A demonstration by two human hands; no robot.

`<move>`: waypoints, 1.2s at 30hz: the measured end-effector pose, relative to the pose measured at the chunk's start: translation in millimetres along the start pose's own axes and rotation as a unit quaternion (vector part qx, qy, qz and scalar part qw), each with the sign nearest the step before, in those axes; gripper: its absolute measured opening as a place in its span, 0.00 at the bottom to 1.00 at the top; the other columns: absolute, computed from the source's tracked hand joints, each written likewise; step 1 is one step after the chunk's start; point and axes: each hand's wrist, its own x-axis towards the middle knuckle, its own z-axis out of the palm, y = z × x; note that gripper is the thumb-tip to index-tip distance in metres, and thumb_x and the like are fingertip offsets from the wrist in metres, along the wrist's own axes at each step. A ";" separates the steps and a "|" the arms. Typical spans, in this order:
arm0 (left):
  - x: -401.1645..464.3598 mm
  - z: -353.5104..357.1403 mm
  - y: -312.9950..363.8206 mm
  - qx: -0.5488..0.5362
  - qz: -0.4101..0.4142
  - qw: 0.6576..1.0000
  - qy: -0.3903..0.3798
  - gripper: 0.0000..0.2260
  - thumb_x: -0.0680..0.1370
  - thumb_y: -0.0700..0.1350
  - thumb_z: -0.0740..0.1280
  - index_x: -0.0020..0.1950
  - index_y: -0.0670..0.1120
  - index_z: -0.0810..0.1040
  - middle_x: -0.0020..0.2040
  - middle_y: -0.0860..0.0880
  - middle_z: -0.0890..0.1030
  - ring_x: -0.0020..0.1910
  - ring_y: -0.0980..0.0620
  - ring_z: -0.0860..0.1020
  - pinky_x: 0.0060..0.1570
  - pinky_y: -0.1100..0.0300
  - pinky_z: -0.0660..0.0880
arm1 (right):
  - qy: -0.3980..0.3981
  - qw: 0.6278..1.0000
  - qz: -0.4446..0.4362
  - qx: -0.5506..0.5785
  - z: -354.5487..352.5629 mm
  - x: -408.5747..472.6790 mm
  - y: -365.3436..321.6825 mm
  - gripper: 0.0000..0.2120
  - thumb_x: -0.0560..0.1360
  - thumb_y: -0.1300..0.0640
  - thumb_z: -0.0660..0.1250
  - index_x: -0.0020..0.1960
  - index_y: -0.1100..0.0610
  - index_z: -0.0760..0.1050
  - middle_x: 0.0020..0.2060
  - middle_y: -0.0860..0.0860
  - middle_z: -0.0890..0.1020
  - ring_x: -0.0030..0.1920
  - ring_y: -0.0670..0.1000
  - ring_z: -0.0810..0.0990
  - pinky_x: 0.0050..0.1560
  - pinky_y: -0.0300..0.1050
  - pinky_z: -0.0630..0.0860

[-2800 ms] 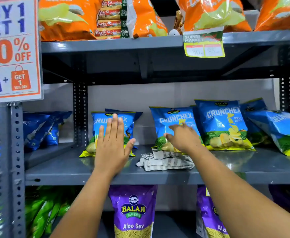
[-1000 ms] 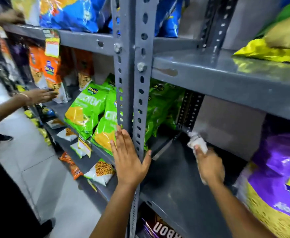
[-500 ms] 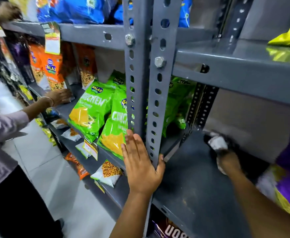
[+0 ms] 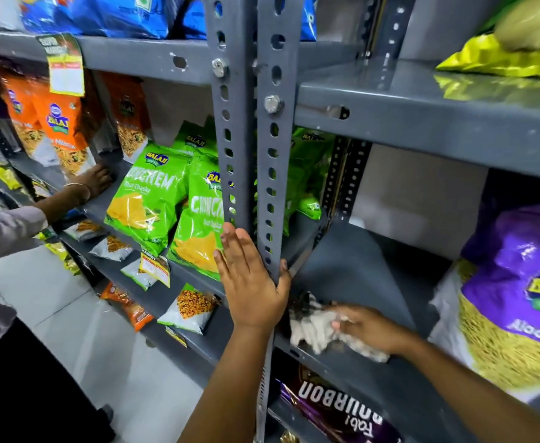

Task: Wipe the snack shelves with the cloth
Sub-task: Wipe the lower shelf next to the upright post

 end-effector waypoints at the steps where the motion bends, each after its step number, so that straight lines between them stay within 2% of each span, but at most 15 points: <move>1: 0.3 -0.4 0.1 0.001 -0.001 1.000 -0.002 0.32 0.77 0.61 0.43 0.71 0.48 0.29 0.72 0.56 0.25 0.73 0.56 0.32 0.72 0.54 0.35 | 0.032 0.996 0.007 0.084 -10.0 1.3 -1.3 0.11 0.76 0.60 0.59 0.58 0.57 0.73 0.54 0.53 0.75 0.53 0.43 0.73 0.49 0.32 0.71; 4: 0.1 -1.0 2.0 0.000 -0.006 1.000 -0.002 0.37 0.75 0.56 0.52 0.71 0.49 0.28 0.71 0.57 0.24 0.72 0.56 0.31 0.72 0.55 0.35 | 0.170 0.975 0.082 0.117 -31.6 24.2 14.7 0.11 0.76 0.63 0.59 0.57 0.55 0.72 0.56 0.63 0.77 0.55 0.55 0.74 0.49 0.44 0.69; 7: 0.2 -2.4 2.0 0.002 0.002 1.000 -0.005 0.38 0.74 0.56 0.53 0.70 0.49 0.26 0.70 0.57 0.23 0.72 0.57 0.30 0.72 0.54 0.35 | 0.131 0.987 0.057 -0.073 -1.3 41.4 23.1 0.16 0.76 0.61 0.61 0.64 0.54 0.70 0.68 0.57 0.71 0.67 0.53 0.67 0.65 0.43 0.61; 10: 1.8 -5.1 4.1 0.011 -0.003 1.000 -0.013 0.39 0.73 0.55 0.53 0.69 0.49 0.26 0.74 0.50 0.30 0.71 0.57 0.29 0.71 0.54 0.35 | 0.074 0.984 -0.002 -0.161 27.2 19.0 5.3 0.17 0.76 0.58 0.61 0.64 0.48 0.69 0.70 0.48 0.68 0.71 0.48 0.60 0.71 0.43 0.53; 12: 0.4 -7.1 4.8 0.022 -0.010 1.000 -0.015 0.39 0.74 0.55 0.54 0.70 0.46 0.28 0.76 0.39 0.45 0.72 0.56 0.30 0.71 0.52 0.37 | 0.007 0.991 -0.012 -0.137 25.0 -4.3 6.0 0.18 0.75 0.60 0.62 0.64 0.50 0.70 0.70 0.47 0.68 0.70 0.44 0.58 0.69 0.39 0.51; 14: 1.3 -12.0 6.2 0.037 -0.008 0.999 -0.030 0.39 0.74 0.55 0.54 0.71 0.43 0.30 0.74 0.36 0.52 0.74 0.51 0.34 0.73 0.48 0.39 | -0.062 0.995 0.012 -0.083 6.4 -22.2 4.3 0.18 0.75 0.63 0.62 0.64 0.54 0.70 0.68 0.51 0.69 0.69 0.47 0.61 0.65 0.32 0.57; 17: 0.1 -19.2 9.7 0.054 -0.008 0.997 -0.063 0.36 0.75 0.56 0.54 0.73 0.40 0.41 0.74 0.33 0.54 0.74 0.41 0.47 0.71 0.40 0.47 | 0.011 0.997 0.062 0.034 -13.5 -19.1 -9.0 0.17 0.75 0.65 0.62 0.63 0.59 0.70 0.65 0.58 0.73 0.65 0.53 0.71 0.53 0.25 0.68; 18: -0.1 -21.2 10.7 0.053 -0.008 0.996 -0.073 0.35 0.75 0.56 0.54 0.73 0.39 0.43 0.74 0.33 0.54 0.74 0.40 0.50 0.70 0.40 0.47 | 0.035 0.996 0.062 0.051 -9.5 -12.0 -15.9 0.17 0.75 0.65 0.62 0.63 0.60 0.70 0.65 0.59 0.73 0.63 0.52 0.72 0.56 0.27 0.69; 19: -0.3 -22.3 11.5 0.051 -0.008 0.996 -0.078 0.34 0.75 0.56 0.54 0.73 0.40 0.44 0.74 0.33 0.53 0.74 0.39 0.51 0.69 0.40 0.47 | 0.039 0.997 0.063 0.034 0.5 -2.8 -20.1 0.16 0.75 0.64 0.62 0.62 0.60 0.71 0.65 0.59 0.73 0.63 0.52 0.71 0.63 0.34 0.68; 21: -0.3 -23.8 11.8 0.047 -0.007 0.995 -0.085 0.35 0.75 0.57 0.53 0.73 0.39 0.42 0.75 0.34 0.52 0.74 0.40 0.51 0.70 0.41 0.45 | 0.020 0.997 0.061 -0.030 29.6 8.7 -17.7 0.16 0.74 0.62 0.62 0.61 0.54 0.73 0.69 0.55 0.69 0.71 0.51 0.62 0.75 0.49 0.51; 24: -3.3 -27.5 16.4 0.040 -0.025 0.994 -0.103 0.37 0.75 0.57 0.52 0.73 0.35 0.41 0.75 0.34 0.49 0.75 0.40 0.49 0.70 0.43 0.43 | 0.010 0.997 0.052 -0.060 44.2 -13.0 -11.9 0.19 0.73 0.64 0.63 0.61 0.49 0.73 0.71 0.47 0.65 0.71 0.43 0.54 0.73 0.48 0.41; 29: -30.5 -29.2 23.9 0.045 -0.059 0.983 -0.168 0.35 0.75 0.56 0.48 0.72 0.33 0.45 0.74 0.32 0.51 0.74 0.37 0.53 0.71 0.40 0.51 | -0.032 0.995 0.092 -0.014 29.3 -89.4 1.2 0.17 0.71 0.70 0.62 0.55 0.55 0.78 0.63 0.44 0.74 0.64 0.43 0.63 0.61 0.21 0.54; 31: -46.8 -28.2 23.8 0.059 -0.057 0.979 -0.187 0.35 0.75 0.55 0.49 0.72 0.32 0.48 0.74 0.31 0.55 0.73 0.36 0.57 0.71 0.40 0.54 | -0.063 0.989 0.131 0.006 10.0 -112.9 2.4 0.18 0.70 0.72 0.60 0.53 0.55 0.78 0.57 0.44 0.76 0.60 0.46 0.70 0.55 0.26 0.67; 33: -67.1 -25.8 26.2 0.060 -0.042 0.975 -0.211 0.34 0.75 0.55 0.49 0.72 0.33 0.50 0.74 0.32 0.56 0.73 0.37 0.57 0.71 0.45 0.49 | -0.051 0.988 0.143 -0.005 -11.9 -115.1 -0.5 0.19 0.70 0.73 0.59 0.55 0.58 0.77 0.59 0.53 0.78 0.61 0.53 0.74 0.59 0.37 0.69; 36: -100.0 -23.2 35.0 0.072 0.019 0.959 -0.272 0.30 0.76 0.53 0.50 0.72 0.35 0.54 0.72 0.33 0.61 0.72 0.40 0.56 0.70 0.52 0.41 | 0.035 0.994 0.103 -0.005 -7.2 -90.5 -14.5 0.18 0.71 0.74 0.59 0.59 0.64 0.73 0.62 0.61 0.75 0.59 0.49 0.72 0.52 0.21 0.65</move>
